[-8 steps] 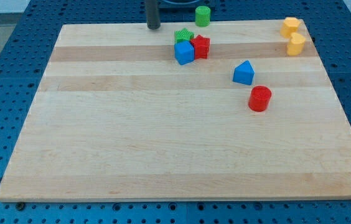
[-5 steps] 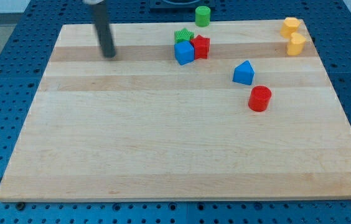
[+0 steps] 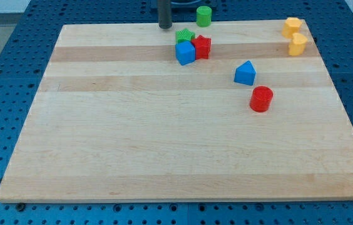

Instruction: Move your arm to the center

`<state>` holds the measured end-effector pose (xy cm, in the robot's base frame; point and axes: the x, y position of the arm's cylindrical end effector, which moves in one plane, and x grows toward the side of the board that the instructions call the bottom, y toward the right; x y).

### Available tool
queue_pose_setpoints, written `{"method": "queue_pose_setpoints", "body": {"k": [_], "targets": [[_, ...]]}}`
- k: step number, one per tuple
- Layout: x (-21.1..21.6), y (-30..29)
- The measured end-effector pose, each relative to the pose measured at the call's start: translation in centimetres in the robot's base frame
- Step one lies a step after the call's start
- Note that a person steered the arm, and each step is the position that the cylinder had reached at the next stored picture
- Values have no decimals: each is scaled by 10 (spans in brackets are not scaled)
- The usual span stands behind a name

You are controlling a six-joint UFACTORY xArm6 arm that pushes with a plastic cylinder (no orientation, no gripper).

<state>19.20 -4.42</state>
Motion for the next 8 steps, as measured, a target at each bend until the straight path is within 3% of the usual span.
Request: {"method": "queue_pose_setpoints", "body": {"k": [1, 3, 5, 6, 7, 8], "targets": [[18, -4], [194, -86], [197, -86], [197, -52], [193, 50], [193, 52]]}}
